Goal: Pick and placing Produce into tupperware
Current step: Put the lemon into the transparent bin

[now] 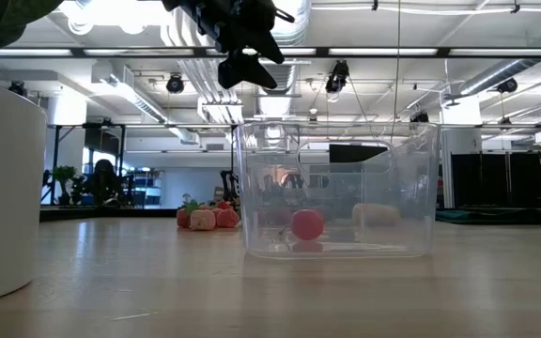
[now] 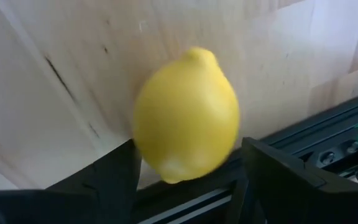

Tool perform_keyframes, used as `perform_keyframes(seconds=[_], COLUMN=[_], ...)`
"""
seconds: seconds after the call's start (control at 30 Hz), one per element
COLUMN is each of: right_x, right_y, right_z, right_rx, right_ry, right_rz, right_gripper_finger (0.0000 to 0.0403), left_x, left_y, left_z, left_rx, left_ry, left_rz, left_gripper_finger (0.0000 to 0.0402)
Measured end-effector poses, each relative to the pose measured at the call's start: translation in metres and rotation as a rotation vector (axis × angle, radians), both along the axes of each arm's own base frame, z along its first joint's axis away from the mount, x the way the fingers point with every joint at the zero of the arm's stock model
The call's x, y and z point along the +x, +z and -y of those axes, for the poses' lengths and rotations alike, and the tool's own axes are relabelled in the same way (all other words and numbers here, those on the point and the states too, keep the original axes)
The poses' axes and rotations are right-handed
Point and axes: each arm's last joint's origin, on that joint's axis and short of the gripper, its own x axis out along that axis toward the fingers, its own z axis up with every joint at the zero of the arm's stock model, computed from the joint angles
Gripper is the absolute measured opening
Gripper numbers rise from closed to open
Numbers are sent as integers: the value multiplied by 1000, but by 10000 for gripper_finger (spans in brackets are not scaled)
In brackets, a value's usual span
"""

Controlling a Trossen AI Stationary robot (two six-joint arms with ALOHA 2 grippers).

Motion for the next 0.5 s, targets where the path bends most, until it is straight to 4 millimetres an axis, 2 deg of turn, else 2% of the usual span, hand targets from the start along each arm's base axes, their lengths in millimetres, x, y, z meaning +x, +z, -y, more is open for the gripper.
perform_keyframes(seconds=[0.3,0.5], right_x=[2,3], right_y=[-1,3], right_z=[-3,-4], right_rx=[32,44], right_ry=[-2,-8], right_rz=[31,58], right_gripper_finger=[211,201], left_x=[1,1], left_y=[2,0], left_z=[0,-1], left_rx=[-24,-102], left_ry=[25,94], left_rz=[18,2], left_gripper_finger=[240,240])
